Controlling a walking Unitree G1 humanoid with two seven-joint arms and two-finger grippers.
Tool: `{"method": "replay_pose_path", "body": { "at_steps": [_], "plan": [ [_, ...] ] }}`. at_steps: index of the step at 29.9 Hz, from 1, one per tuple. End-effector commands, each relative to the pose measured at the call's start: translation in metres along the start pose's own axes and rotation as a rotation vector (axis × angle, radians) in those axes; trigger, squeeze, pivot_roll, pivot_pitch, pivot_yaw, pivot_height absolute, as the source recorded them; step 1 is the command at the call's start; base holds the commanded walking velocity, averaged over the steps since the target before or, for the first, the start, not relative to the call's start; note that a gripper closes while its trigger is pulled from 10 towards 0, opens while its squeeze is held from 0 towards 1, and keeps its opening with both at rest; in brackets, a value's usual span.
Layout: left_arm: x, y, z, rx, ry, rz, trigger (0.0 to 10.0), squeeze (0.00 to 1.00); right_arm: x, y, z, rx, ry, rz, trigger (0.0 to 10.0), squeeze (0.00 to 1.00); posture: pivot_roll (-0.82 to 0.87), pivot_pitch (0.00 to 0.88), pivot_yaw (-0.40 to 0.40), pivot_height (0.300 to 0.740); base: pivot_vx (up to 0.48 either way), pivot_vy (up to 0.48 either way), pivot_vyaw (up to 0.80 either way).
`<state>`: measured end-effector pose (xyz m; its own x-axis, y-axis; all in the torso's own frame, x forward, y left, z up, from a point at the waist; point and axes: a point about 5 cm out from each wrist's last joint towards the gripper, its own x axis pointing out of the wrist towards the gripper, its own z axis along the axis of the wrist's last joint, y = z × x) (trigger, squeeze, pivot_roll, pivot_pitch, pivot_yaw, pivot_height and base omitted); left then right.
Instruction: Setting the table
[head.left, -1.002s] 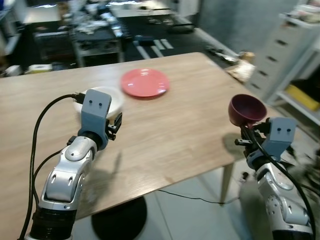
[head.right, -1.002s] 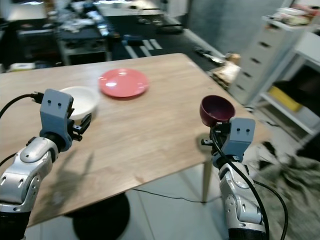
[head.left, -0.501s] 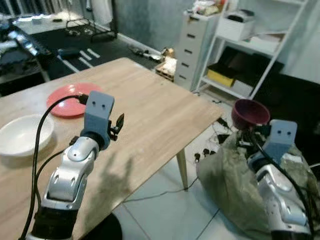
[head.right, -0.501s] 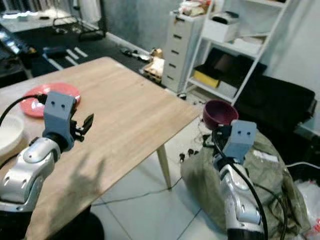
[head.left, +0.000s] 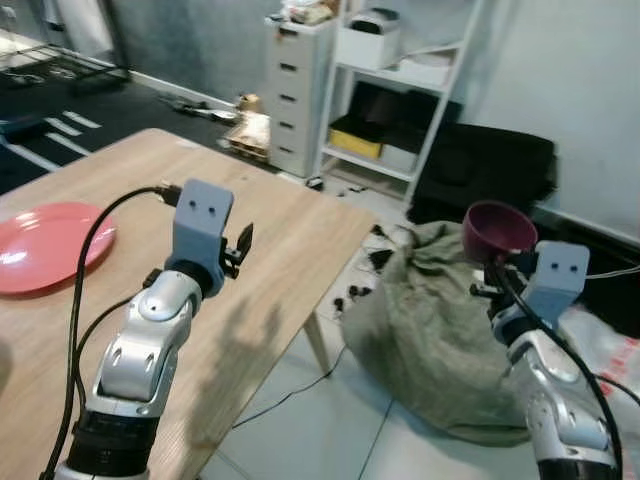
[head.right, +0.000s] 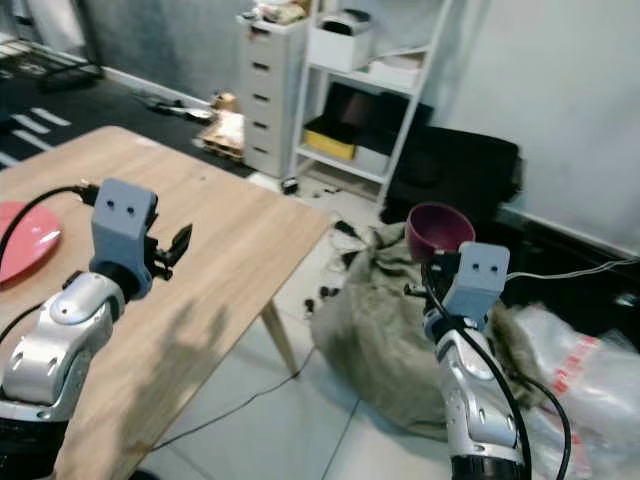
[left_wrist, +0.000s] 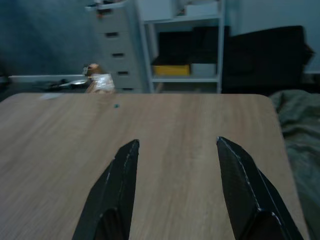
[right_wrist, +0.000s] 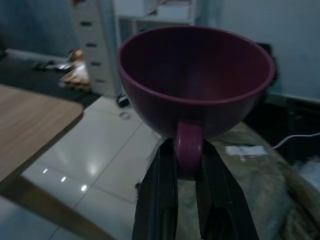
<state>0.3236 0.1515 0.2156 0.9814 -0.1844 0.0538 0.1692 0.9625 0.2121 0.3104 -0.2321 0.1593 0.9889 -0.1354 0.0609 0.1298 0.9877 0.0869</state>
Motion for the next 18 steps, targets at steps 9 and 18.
{"method": "replay_pose_path", "body": {
  "at_steps": [9,18],
  "plan": [
    [-0.0002,0.0001,-0.0055,0.007,0.017,-0.004,10.0,0.00,-0.0012,-0.0015,-0.0013,-0.004,-0.001,-0.010,10.0,0.00,-0.03,0.000,0.035,0.740,0.000,0.000,-0.80],
    [0.0006,-0.0002,-0.0053,0.007,0.013,-0.008,10.0,0.00,-0.0010,-0.0019,-0.0017,-0.003,-0.001,-0.013,10.0,0.00,-0.03,0.000,0.037,0.740,0.000,0.000,-0.80]
  ]
}}
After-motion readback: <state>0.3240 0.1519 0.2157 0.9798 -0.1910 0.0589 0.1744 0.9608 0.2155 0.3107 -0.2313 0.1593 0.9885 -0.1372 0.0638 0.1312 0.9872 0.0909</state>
